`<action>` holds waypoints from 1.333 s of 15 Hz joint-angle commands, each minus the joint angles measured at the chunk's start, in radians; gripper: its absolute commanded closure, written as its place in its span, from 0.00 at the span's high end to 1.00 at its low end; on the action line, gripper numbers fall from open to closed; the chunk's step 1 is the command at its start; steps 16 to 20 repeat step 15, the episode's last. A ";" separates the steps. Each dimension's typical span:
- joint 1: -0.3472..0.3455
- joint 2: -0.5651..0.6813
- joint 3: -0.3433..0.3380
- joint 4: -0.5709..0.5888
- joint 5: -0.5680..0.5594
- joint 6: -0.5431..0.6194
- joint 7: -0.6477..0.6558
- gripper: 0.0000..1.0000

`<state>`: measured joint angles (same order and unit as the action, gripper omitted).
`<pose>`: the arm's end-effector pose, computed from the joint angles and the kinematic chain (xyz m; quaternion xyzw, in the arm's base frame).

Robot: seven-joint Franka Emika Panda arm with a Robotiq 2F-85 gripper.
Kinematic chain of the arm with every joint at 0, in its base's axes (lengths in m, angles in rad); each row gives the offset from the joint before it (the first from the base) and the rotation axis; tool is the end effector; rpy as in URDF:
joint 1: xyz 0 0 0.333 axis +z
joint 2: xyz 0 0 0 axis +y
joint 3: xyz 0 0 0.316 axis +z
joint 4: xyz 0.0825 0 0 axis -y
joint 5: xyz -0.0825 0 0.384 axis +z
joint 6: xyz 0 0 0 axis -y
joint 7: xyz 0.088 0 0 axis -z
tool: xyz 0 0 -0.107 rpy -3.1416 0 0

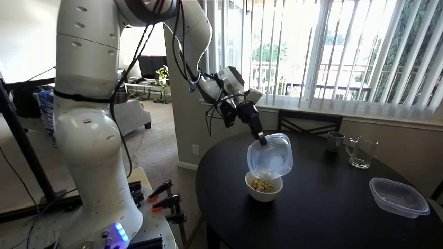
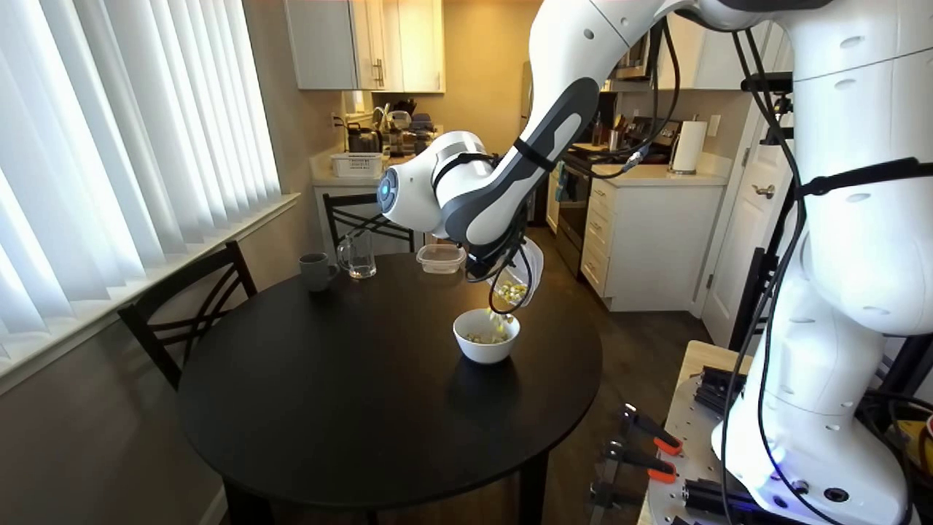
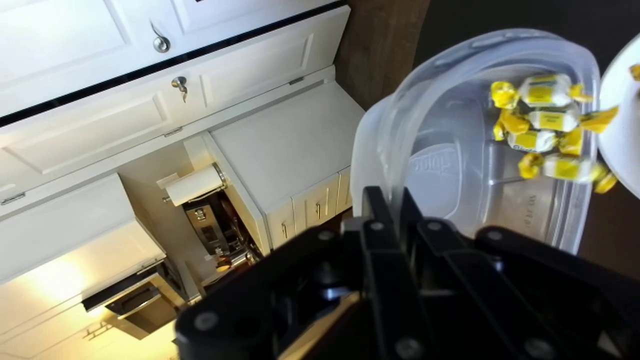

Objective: Pour the objects from the transparent bowl into the white bowl

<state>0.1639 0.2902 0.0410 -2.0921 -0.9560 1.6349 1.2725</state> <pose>0.5225 0.0239 0.2808 0.8137 -0.2531 0.0381 0.5219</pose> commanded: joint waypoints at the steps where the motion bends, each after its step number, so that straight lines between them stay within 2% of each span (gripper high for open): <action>1: 0.011 -0.012 0.023 -0.010 -0.023 -0.039 0.022 0.06; 10: 0.013 -0.018 0.039 -0.008 -0.046 -0.021 0.051 0.06; 13: 0.009 -0.027 0.041 -0.010 -0.068 0.013 0.101 0.06; 14: 0.004 -0.001 0.042 0.010 -0.040 -0.012 0.064 0.32; 15: 0.004 -0.001 0.042 0.011 -0.041 -0.011 0.068 0.09; 20: 0.004 -0.001 0.042 0.011 -0.041 -0.011 0.068 0.09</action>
